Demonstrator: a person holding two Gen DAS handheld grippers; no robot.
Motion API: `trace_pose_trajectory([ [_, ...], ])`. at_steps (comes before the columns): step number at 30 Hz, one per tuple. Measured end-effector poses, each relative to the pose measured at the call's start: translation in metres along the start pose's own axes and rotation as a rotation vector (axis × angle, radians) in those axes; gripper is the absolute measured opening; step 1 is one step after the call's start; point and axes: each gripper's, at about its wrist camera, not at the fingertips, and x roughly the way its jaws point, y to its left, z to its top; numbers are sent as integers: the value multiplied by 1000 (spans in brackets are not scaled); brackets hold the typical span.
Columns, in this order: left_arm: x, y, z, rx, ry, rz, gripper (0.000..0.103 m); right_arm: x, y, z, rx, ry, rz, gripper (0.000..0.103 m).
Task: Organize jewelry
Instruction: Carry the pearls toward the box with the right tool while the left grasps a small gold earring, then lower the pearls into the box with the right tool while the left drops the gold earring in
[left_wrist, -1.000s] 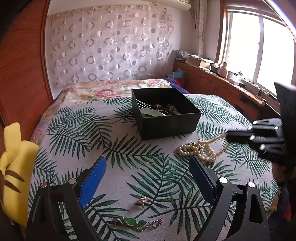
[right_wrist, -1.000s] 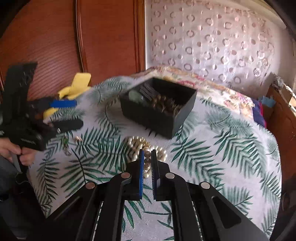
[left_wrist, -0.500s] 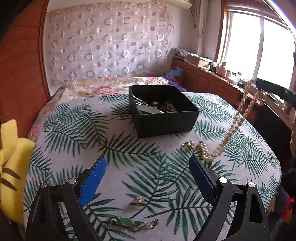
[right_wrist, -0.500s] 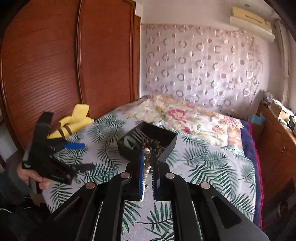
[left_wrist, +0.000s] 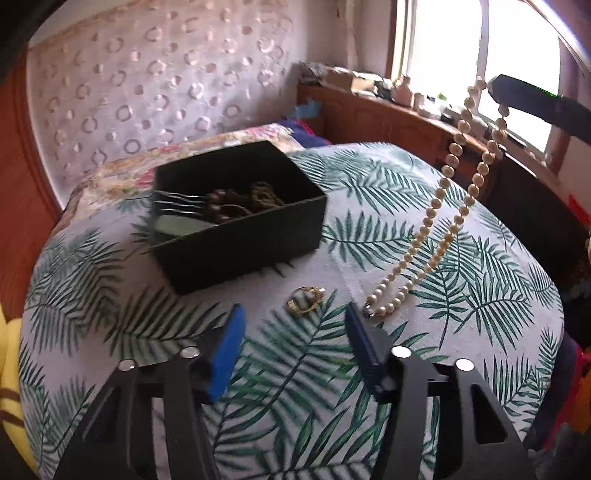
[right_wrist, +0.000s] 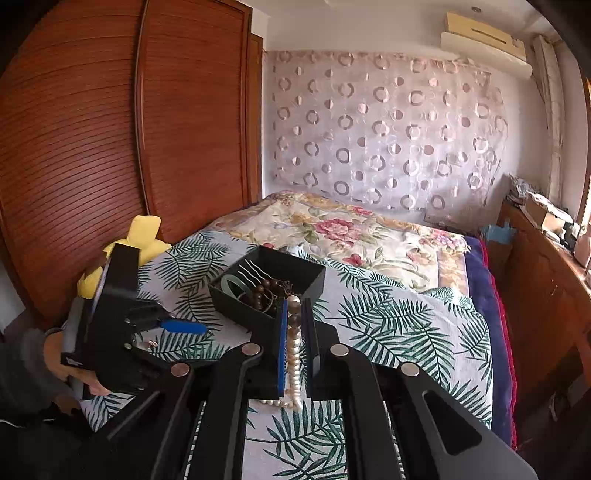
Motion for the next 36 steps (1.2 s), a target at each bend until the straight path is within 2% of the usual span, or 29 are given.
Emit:
trace_pose_trajectory([
  [3, 11, -8, 5, 22, 27, -6, 35, 6, -3, -4, 9, 13, -2, 8],
  [9, 29, -17, 11, 51, 61, 18, 27, 16, -10, -12, 24, 34, -5, 8],
  [13, 33, -20, 13, 74, 55, 58, 22, 23, -11, -12, 30, 41, -6, 8],
  [14, 33, -20, 13, 78, 54, 55, 19, 23, -11, -11, 31, 40, -6, 8],
  [15, 34, -21, 13, 83, 59, 48, 11, 23, -10, -11, 31, 37, -6, 8],
  [24, 15, -17, 11, 80, 19, 40, 9, 20, -3, 4, 11, 10, -2, 8],
  [31, -17, -1, 21, 27, -64, 26, 9, 12, 7, 32, -19, -46, 8, 8],
  [36, -34, 11, 35, 8, -111, 45, 9, 9, 13, 59, -35, -86, 9, 8],
])
